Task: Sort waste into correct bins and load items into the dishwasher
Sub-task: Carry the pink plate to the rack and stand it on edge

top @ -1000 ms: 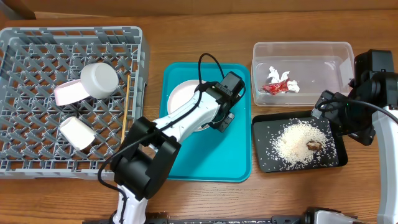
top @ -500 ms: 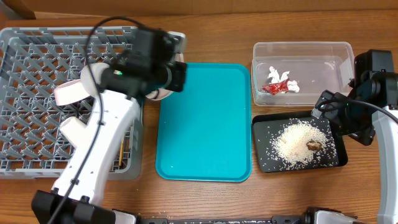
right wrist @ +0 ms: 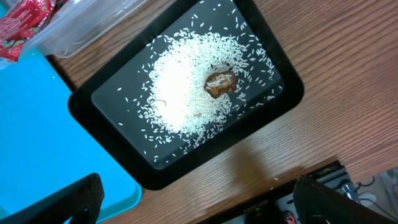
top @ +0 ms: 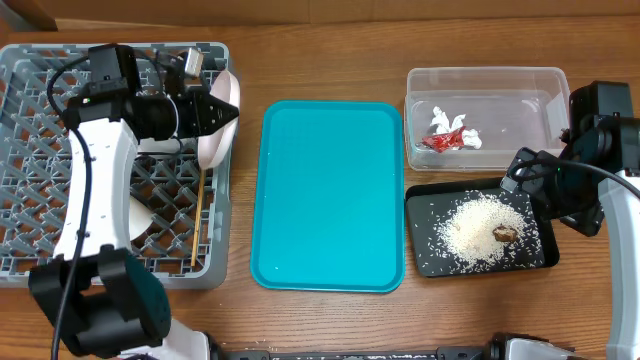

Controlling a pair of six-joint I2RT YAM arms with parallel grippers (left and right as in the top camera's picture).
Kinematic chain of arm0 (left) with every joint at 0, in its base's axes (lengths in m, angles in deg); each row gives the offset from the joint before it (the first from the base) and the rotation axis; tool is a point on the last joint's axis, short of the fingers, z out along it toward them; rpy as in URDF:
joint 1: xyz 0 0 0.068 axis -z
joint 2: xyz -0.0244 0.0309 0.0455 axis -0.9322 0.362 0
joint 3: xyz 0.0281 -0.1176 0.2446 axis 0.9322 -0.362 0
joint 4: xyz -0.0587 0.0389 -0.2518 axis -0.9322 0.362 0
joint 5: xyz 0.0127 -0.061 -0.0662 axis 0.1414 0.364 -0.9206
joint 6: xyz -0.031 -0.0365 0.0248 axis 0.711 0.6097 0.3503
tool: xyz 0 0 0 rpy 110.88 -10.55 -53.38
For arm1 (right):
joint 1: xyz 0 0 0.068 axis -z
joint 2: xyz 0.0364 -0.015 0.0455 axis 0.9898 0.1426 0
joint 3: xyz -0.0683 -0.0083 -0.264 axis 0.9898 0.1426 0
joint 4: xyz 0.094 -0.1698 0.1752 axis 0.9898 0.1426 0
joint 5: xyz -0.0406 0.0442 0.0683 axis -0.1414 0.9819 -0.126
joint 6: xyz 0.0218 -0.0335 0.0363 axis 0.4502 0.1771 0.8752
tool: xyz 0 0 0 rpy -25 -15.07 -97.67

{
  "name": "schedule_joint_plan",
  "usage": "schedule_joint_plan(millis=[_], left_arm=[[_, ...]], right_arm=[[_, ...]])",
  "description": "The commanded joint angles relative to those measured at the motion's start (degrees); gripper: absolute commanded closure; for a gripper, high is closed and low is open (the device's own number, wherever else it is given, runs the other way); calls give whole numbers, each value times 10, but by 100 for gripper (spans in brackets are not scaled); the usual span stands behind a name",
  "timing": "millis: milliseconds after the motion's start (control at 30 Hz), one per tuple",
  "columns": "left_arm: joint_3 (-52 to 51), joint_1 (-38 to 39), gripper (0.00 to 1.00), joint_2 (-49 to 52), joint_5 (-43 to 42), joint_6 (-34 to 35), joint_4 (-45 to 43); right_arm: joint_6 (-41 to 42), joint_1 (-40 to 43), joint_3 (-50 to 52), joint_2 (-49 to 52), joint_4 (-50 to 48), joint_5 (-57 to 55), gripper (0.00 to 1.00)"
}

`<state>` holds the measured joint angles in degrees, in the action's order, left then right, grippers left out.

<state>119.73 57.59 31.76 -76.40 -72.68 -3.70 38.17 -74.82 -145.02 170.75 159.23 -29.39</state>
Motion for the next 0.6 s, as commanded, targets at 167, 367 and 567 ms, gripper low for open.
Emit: schedule_joint_plan(millis=[167, 367, 567], left_arm=[[6, -34, 0, 10, 54, 6, 43], [14, -24, 0, -54, 104, 10, 59], [14, 70, 0, -121, 463, 131, 124]], right_arm=[[1, -2, -3, -2, -9, 1, 1], [-46, -2, -3, -2, -75, 128, 0], [-161, -58, -3, 8, -246, 264, 0]])
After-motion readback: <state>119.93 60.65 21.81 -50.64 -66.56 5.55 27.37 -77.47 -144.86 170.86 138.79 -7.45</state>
